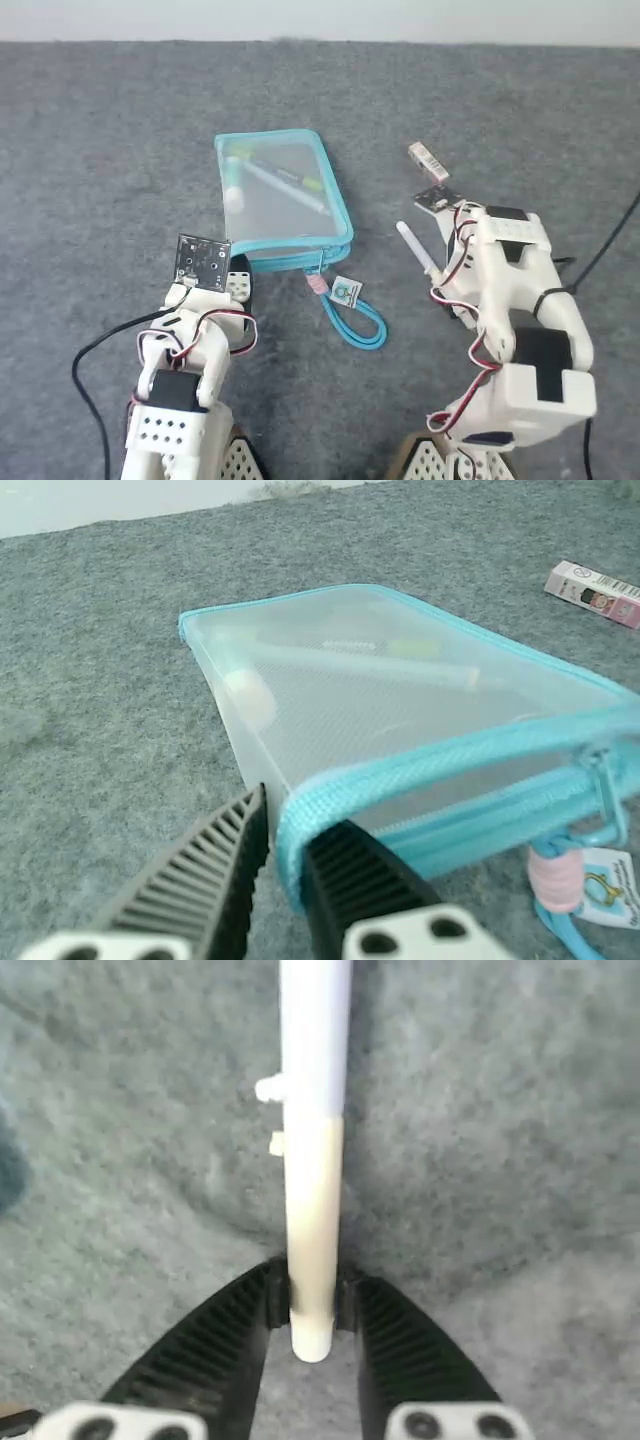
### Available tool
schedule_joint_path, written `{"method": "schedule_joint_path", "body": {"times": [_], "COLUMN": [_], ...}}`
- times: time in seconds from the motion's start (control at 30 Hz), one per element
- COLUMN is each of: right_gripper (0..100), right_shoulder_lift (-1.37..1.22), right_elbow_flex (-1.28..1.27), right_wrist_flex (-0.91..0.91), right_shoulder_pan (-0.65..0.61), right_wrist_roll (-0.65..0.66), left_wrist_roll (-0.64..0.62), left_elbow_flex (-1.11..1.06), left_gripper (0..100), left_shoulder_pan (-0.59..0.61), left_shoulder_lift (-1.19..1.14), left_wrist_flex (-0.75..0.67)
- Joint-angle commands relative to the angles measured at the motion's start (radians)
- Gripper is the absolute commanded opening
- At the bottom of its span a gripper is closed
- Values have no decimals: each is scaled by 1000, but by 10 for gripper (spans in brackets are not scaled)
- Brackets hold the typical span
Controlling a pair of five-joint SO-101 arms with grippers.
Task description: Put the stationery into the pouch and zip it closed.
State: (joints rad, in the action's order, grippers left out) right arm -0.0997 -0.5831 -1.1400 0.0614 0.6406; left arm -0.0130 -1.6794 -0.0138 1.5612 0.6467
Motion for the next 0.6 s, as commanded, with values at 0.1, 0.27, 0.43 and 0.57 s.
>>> {"method": "schedule_joint_path", "body": {"times": [0.1,0.27,0.43,0.57], "right_gripper": [7,8,8,8], "right_shoulder_lift": [91,354,688,889], "right_elbow_flex": [57,61,63,77], "right_wrist_flex": [-45,-182,-390,-593], "right_shoulder_pan": [35,41,-94,-371], "right_wrist_roll": [-34,-66,-64,-64], "left_wrist_roll": [2,2,2,2], "left_elbow_flex": [12,10,8,8], "left_gripper": [12,12,12,12], "left_shoulder_pan": [5,6,6,6], "left_shoulder_lift": [6,6,6,6], "left_wrist_flex": [-23,-25,-25,-25]}}
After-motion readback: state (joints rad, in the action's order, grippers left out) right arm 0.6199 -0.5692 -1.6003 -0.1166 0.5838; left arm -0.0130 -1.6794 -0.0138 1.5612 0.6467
